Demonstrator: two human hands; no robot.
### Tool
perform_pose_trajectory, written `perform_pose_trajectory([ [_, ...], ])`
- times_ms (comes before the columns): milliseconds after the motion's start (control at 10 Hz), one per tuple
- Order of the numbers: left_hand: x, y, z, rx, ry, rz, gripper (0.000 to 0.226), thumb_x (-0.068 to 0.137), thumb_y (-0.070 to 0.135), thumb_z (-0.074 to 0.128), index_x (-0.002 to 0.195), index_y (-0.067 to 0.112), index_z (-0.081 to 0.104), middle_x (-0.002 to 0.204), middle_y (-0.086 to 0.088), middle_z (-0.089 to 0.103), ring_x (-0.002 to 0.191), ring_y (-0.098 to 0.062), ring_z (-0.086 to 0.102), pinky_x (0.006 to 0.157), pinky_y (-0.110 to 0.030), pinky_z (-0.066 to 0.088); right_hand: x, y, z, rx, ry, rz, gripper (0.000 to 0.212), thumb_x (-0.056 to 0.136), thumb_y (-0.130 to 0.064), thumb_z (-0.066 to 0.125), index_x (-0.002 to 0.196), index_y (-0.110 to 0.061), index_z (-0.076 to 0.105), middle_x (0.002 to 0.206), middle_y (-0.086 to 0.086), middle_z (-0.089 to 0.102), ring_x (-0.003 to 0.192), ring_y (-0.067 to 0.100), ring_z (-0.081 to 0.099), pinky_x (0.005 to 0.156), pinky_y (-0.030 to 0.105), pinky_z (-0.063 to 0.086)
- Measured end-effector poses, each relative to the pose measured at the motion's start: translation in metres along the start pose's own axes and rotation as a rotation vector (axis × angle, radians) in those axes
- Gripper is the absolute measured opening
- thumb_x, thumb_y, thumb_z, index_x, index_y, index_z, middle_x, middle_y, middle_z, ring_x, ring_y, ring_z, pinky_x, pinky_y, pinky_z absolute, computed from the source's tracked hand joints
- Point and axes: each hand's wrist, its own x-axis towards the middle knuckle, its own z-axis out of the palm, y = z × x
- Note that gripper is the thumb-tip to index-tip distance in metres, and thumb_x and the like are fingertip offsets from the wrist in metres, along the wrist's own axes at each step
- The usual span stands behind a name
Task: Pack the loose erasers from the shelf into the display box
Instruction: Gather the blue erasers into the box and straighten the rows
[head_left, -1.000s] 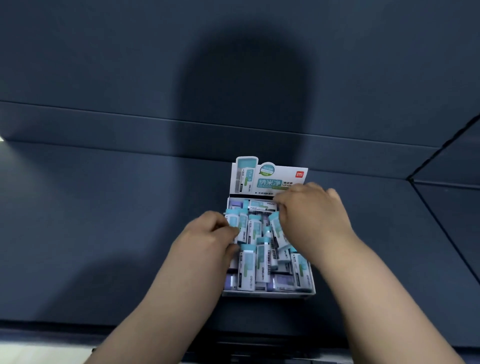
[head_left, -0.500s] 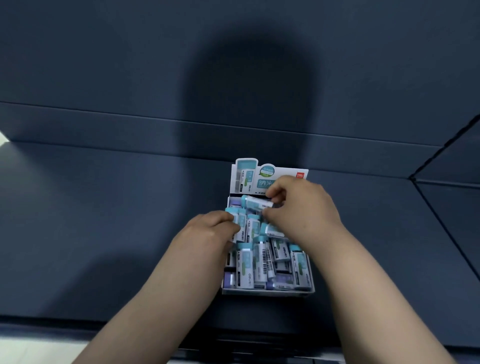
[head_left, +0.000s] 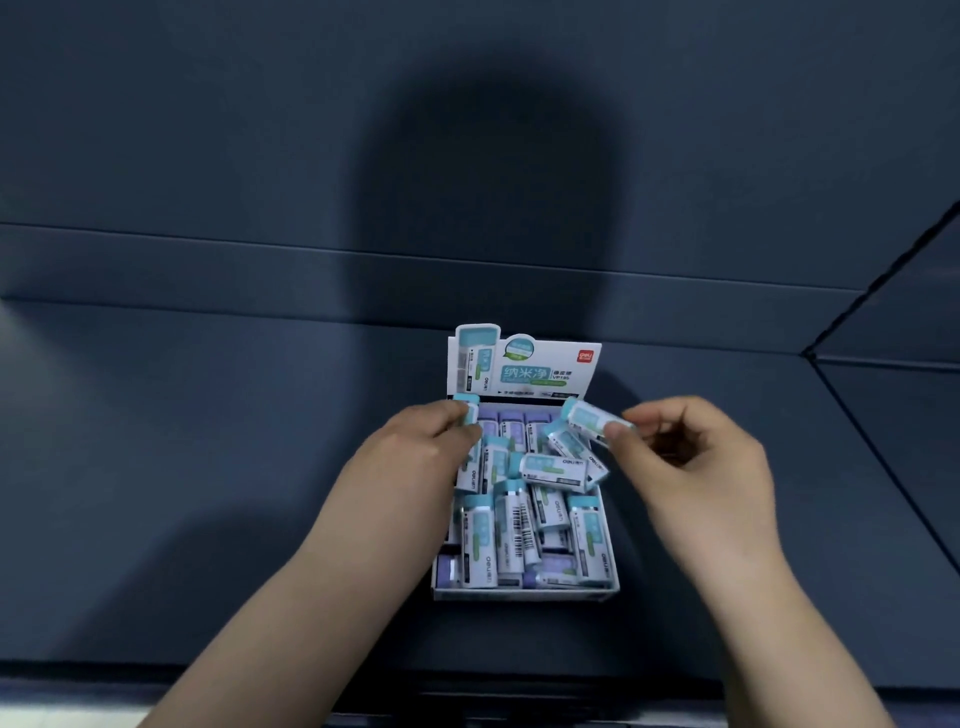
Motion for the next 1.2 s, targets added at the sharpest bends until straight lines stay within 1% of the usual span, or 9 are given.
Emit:
perform_pose_trajectory([
  [100,-0.005,0.003,-0.011,0.137,-0.065,0.099,0.067,0.03,-0.006,0.076,0.09,0.024,0.074,0.107,-0.007,0.069,0.094,-0.029,0.066,0.062,-0.039,0.054,-0.001,-0.001,-0.002,0.045,0.019,-0.043,0.017,0.077,-0.009,0.068,0.075,-0.026,0.064,0.069,-0.004,0.06,0.064,0.02,0.06,0.068,0.032,0.053],
  [200,-0.005,0.005,-0.017,0.197,-0.13,0.119,0.07,0.025,0.002,0.076,0.089,0.03,0.074,0.109,-0.008,0.068,0.097,-0.028,0.065,0.065,-0.039,0.052,-0.005,-0.001,-0.005,0.068,0.037,-0.101,0.022,0.081,-0.009,0.064,0.081,-0.031,0.065,0.082,0.007,0.058,0.071,0.027,0.06,0.073,0.04,0.054],
  [400,0.004,0.008,-0.013,0.256,-0.128,0.076,0.073,0.03,0.003,0.074,0.101,0.02,0.072,0.112,-0.01,0.066,0.097,-0.029,0.064,0.067,-0.039,0.05,-0.009,-0.001,-0.008,0.101,0.048,-0.104,0.012,0.077,-0.024,0.059,0.081,-0.035,0.065,0.088,0.003,0.059,0.074,0.025,0.062,0.068,0.019,0.047],
  [500,-0.007,0.006,-0.017,0.249,-0.095,0.071,0.074,0.028,0.001,0.073,0.101,0.017,0.072,0.104,-0.008,0.068,0.09,-0.028,0.065,0.062,-0.037,0.051,-0.011,0.002,-0.011,0.119,0.057,-0.103,0.016,0.082,-0.017,0.064,0.081,-0.033,0.065,0.088,0.003,0.059,0.074,0.026,0.061,0.069,0.02,0.048],
  [700,-0.006,0.008,-0.01,0.209,-0.167,0.001,0.082,0.016,0.002,0.081,0.096,0.015,0.073,0.099,-0.01,0.067,0.077,-0.026,0.067,0.054,-0.032,0.053,-0.014,-0.003,-0.013,0.164,0.035,-0.121,0.028,0.085,-0.001,0.057,0.079,-0.026,0.066,0.092,0.009,0.058,0.067,0.023,0.059,0.057,0.005,0.042],
  [800,-0.004,0.014,-0.011,0.142,-0.224,-0.059,0.077,0.029,0.01,0.088,0.104,0.016,0.07,0.104,-0.008,0.062,0.083,-0.022,0.064,0.059,-0.028,0.053,-0.016,-0.004,-0.012,0.157,0.012,-0.131,0.028,0.085,0.002,0.056,0.08,-0.023,0.067,0.09,0.009,0.057,0.065,0.02,0.059,0.057,0.004,0.041],
  [900,-0.011,0.019,-0.01,-0.047,-0.216,-0.162,0.036,0.091,0.033,0.053,0.123,0.018,0.047,0.116,-0.004,0.046,0.106,-0.022,0.047,0.082,-0.032,0.044,-0.018,-0.003,-0.011,0.159,0.01,-0.131,0.026,0.084,0.003,0.056,0.08,-0.02,0.068,0.088,0.011,0.056,0.066,0.022,0.058,0.057,0.003,0.041],
  [1000,-0.012,0.025,-0.017,0.004,-0.183,-0.076,0.034,0.096,0.026,0.038,0.129,0.018,0.037,0.125,-0.006,0.039,0.113,-0.023,0.038,0.089,-0.032,0.04,-0.018,-0.003,-0.01,0.158,0.011,-0.13,0.027,0.084,0.003,0.056,0.08,-0.021,0.068,0.088,0.01,0.056,0.066,0.022,0.058,0.056,0.002,0.04],
  [1200,0.01,0.016,-0.001,0.071,-0.251,-0.015,0.063,0.089,0.008,0.047,0.145,0.023,0.021,0.138,-0.001,0.004,0.124,-0.019,0.021,0.099,-0.023,0.033,-0.02,-0.004,-0.008,0.175,0.0,-0.136,0.029,0.084,0.004,0.056,0.078,-0.023,0.067,0.088,0.007,0.056,0.066,0.022,0.058,0.057,0.004,0.042],
])
